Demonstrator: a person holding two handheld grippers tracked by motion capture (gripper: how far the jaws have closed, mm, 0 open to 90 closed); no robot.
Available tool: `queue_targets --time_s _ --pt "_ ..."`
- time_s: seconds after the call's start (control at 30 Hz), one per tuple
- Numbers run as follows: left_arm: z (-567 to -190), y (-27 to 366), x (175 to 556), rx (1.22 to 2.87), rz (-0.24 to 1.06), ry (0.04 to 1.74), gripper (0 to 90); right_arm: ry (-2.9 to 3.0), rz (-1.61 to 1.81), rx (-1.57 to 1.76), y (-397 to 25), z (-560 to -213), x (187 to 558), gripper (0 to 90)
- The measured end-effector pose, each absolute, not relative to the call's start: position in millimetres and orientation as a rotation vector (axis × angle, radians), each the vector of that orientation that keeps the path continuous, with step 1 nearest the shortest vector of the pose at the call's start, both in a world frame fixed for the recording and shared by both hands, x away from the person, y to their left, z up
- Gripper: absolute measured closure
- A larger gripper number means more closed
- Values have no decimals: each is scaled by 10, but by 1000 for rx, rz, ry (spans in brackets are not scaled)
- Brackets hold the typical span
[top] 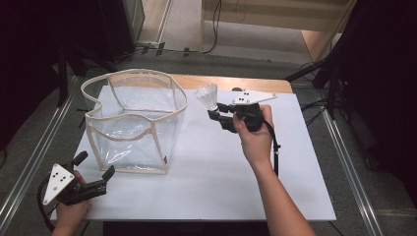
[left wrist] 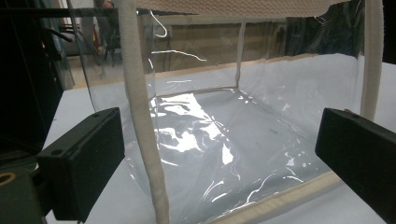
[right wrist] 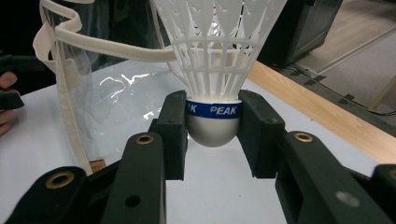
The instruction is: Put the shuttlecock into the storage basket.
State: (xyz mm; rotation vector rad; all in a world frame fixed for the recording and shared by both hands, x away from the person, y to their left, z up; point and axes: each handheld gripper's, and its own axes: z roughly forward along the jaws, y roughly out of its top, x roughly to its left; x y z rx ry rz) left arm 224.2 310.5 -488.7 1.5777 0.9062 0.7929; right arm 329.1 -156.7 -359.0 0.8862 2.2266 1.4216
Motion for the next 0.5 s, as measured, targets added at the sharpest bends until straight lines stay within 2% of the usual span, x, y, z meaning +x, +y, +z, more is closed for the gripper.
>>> queue_targets --time_s 0.5 --pt "-4886 3109 2243 1576 792 907 21 2212 1441 857 -1515 -3446 3345 613"
